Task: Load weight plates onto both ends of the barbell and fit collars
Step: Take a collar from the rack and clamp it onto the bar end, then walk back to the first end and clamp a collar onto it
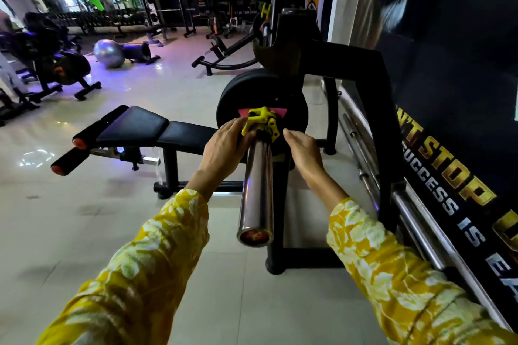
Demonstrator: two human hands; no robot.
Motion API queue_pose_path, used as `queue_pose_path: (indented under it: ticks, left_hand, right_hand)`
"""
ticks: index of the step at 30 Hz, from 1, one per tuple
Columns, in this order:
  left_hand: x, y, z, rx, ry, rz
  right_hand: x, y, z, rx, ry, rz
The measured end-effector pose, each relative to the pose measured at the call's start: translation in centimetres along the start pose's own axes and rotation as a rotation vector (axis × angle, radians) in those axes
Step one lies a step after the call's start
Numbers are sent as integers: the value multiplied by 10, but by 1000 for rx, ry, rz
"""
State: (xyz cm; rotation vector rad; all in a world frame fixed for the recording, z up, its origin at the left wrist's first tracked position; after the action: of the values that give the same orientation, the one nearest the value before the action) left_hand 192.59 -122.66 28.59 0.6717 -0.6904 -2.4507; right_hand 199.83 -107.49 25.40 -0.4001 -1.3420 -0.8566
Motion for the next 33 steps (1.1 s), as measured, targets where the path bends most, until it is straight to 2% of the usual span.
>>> queue_pose_path:
  ticks: [2,9,14,18,23,33]
  left_hand:
    - [-5,12,-10,-43,43,-17]
    - [-26,59,-61,-107,120,-161]
    - [-45,101,-111,-133,45,-212]
    - [-47,138,-144,-179,-34,-148]
    - [-38,196,-194,-256,-64,-95]
    - [40,288,-265,-357,25,48]
  right_hand:
    - [1,2,-10,-16,101,-70]
    - [30,15,-99,-57,343,-13]
    - [45,20,-168,-168,502,-153]
    - [60,18,-224,-290,638,-291]
    - [73,3,-296,-395,683,-416]
    - [91,-96,-383,-252,766,-447]
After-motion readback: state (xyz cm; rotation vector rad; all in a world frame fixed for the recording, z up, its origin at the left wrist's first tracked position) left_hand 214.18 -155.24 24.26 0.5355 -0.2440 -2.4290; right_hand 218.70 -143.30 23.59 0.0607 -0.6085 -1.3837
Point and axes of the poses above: each hand's wrist, its own z-axis towards the middle knuckle, its own y-axis out of the back of the hand, x = y × z, the point moved 6 cm from there along z, towards the middle knuckle, and after that the axes turned 12 degrees about -x, right-handed, at the moved point
